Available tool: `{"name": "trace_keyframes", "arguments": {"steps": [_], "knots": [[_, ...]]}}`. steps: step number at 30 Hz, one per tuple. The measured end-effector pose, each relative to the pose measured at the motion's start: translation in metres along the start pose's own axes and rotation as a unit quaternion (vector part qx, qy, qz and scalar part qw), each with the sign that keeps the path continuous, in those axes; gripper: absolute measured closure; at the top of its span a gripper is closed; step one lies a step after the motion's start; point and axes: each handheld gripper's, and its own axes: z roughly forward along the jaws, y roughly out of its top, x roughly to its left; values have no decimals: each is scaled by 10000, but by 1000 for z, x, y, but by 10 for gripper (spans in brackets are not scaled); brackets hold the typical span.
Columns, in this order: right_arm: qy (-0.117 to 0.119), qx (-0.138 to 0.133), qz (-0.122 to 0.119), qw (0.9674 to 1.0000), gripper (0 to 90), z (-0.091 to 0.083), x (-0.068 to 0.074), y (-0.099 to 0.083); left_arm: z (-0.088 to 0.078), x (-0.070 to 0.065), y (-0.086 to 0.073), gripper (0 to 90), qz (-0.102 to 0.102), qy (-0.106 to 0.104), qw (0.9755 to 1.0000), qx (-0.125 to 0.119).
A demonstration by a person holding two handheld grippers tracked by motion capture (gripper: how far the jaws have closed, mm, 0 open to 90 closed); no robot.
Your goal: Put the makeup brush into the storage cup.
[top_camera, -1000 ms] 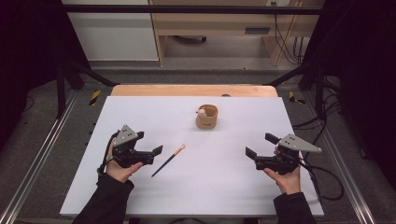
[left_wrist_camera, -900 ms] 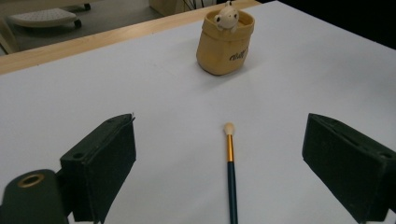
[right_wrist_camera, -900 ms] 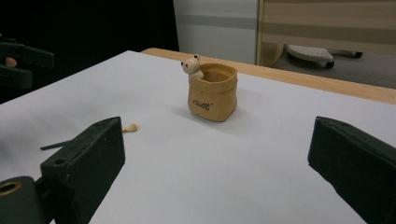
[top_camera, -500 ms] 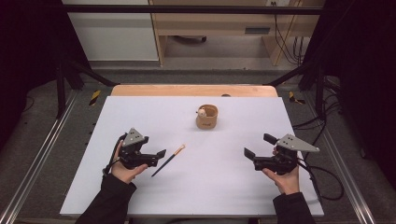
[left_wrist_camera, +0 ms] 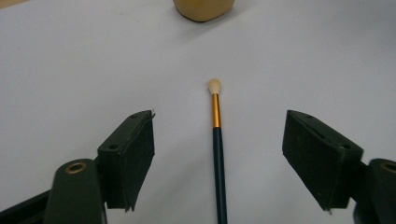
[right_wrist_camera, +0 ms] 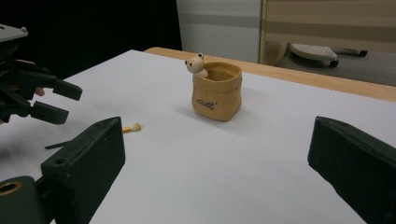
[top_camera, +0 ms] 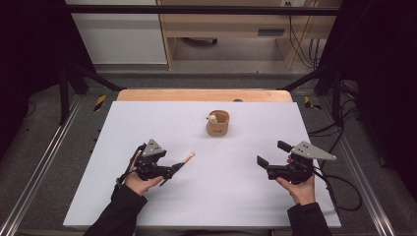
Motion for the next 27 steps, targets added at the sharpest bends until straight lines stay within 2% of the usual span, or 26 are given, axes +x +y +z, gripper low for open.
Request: {"name": "trace_keyframes", "arguments": {"steps": [1,6,10,16,27], "knots": [[-27,29,-16,10000,41,1,1,0,4,-1,-1,294,29,-17,10000,84],[-13,65,-11,10000,41,3,1,-1,10,-3,-2,352,112,-31,9997,209],[-13,77,-19,10000,41,3,1,-2,15,-3,-3,382,73,-84,9995,311],[11,100,-19,9999,41,4,2,-2,23,-5,-6,448,117,-141,9984,531],[13,112,-9,9999,39,6,2,-3,29,-5,-8,563,157,-269,9968,731]]}}
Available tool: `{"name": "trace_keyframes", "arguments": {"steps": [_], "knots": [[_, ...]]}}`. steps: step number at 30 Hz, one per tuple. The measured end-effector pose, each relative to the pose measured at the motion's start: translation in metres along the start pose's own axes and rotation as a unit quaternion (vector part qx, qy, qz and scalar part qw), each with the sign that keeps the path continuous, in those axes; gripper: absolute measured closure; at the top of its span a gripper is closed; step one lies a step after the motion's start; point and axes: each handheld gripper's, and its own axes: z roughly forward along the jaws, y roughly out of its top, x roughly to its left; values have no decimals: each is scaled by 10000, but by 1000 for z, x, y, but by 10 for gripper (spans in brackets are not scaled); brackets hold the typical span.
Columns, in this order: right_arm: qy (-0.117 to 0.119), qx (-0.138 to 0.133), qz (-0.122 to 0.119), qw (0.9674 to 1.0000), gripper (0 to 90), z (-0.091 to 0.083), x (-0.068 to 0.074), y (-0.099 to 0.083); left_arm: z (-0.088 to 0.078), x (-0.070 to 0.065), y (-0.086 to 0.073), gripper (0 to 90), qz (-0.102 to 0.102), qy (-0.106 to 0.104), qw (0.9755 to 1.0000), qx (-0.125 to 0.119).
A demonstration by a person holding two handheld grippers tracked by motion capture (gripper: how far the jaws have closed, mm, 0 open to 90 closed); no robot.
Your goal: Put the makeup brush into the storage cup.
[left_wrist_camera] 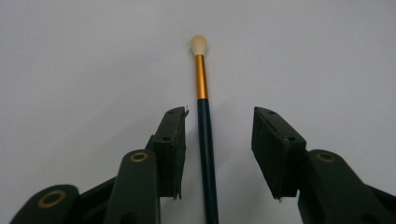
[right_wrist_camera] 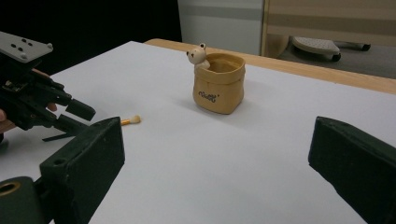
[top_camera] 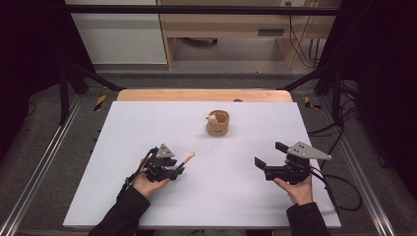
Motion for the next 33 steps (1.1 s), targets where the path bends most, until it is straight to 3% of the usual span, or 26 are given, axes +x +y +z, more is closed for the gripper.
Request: {"name": "trace_keyframes", "arguments": {"steps": [14,33], "knots": [[11,1,1,10000,39,0,0,0,6,0,-2,700,64,6,9997,234],[21,14,4,10000,40,1,0,0,6,0,-2,819,176,-29,9993,321]]}}
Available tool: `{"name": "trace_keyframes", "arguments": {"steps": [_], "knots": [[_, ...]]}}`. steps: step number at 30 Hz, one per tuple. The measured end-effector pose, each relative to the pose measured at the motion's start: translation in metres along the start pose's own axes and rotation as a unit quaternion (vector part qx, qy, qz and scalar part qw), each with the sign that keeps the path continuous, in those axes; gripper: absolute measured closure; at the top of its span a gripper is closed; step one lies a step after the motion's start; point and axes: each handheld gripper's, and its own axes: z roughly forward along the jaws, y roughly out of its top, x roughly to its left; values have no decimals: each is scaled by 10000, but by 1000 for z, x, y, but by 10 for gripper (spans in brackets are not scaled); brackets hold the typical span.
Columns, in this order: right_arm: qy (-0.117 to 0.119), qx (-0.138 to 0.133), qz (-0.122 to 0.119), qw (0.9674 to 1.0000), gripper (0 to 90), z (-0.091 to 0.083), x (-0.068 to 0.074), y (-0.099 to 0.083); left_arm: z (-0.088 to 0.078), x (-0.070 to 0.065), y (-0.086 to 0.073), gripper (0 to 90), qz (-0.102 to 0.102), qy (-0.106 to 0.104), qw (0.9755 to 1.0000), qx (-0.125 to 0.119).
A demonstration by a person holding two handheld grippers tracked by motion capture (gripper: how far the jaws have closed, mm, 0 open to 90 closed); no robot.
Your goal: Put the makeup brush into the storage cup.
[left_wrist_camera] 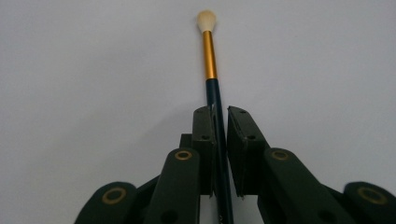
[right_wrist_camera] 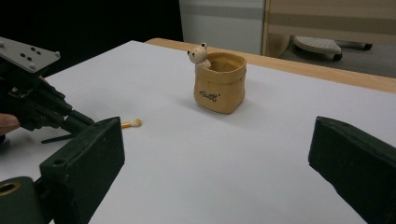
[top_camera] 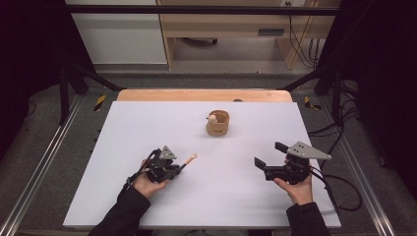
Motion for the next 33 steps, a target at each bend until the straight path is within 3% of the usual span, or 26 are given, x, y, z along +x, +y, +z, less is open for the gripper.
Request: {"name": "trace_keyframes", "arguments": {"steps": [17,24,27,29,33], "knots": [[0,-9,-6,10000,41,-1,0,0,-1,0,1,821,27,-34,10000,25],[0,-20,2,10000,41,-1,0,1,-12,-1,4,699,-9,-28,9999,-112],[-9,-9,-10,10000,41,-1,0,0,-19,-2,8,584,10,-11,9999,-126],[-6,-6,-4,10000,40,-1,0,0,-23,-3,11,565,49,28,9999,-147],[-25,0,-33,10000,41,-1,-1,1,-24,-5,16,398,114,65,9999,-28]]}}
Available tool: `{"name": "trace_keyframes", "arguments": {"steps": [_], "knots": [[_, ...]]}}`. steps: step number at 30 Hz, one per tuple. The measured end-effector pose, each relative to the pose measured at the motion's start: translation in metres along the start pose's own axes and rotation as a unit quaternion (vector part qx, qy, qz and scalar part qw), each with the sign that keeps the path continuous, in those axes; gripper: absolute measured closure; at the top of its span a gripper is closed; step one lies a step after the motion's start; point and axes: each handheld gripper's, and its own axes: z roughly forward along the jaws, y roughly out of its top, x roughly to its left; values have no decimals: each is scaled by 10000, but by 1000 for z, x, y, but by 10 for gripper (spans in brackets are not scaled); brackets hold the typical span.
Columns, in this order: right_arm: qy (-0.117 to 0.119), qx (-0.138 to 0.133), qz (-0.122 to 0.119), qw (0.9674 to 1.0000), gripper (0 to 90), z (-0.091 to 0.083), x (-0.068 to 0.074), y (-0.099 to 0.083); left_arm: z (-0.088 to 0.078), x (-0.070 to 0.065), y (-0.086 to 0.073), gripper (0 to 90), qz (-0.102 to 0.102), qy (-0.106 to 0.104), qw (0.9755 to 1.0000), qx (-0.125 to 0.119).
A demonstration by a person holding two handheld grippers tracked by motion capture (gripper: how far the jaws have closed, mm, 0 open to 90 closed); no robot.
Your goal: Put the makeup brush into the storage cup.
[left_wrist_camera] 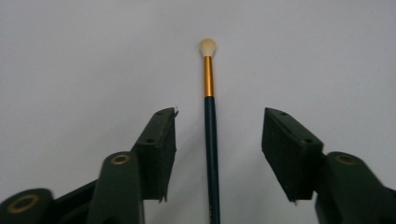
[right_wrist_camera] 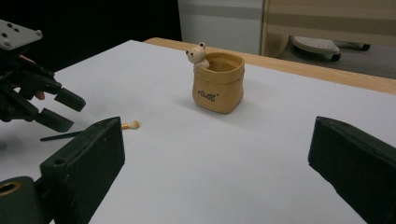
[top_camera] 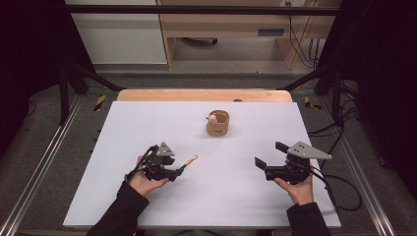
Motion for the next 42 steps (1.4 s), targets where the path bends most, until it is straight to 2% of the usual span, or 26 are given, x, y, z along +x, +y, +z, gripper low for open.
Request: {"name": "trace_keyframes", "arguments": {"steps": [2,6,11,12,16,18,23,27,36,42], "knots": [[19,8,20,10000,42,0,0,0,0,-1,2,354,28,-56,9999,115],[15,17,44,10000,42,-1,0,1,1,-2,10,295,120,17,9996,239],[19,22,51,10000,44,-1,0,1,8,1,21,286,178,62,9987,479],[19,24,43,10000,45,0,0,1,11,1,21,288,131,62,9986,505],[27,21,39,10000,47,-1,0,1,20,2,21,297,186,71,9971,728],[13,32,37,10000,47,-1,0,0,24,2,21,348,244,87,9961,840],[20,37,25,10000,47,0,0,0,29,1,21,412,261,53,9951,957],[26,44,19,10000,47,0,0,0,33,2,20,497,325,46,9930,1135],[24,61,21,10000,47,1,0,0,33,1,20,651,319,-75,9920,1222],[20,66,45,10000,47,1,1,0,33,-1,20,720,298,-81,9913,1283]]}}
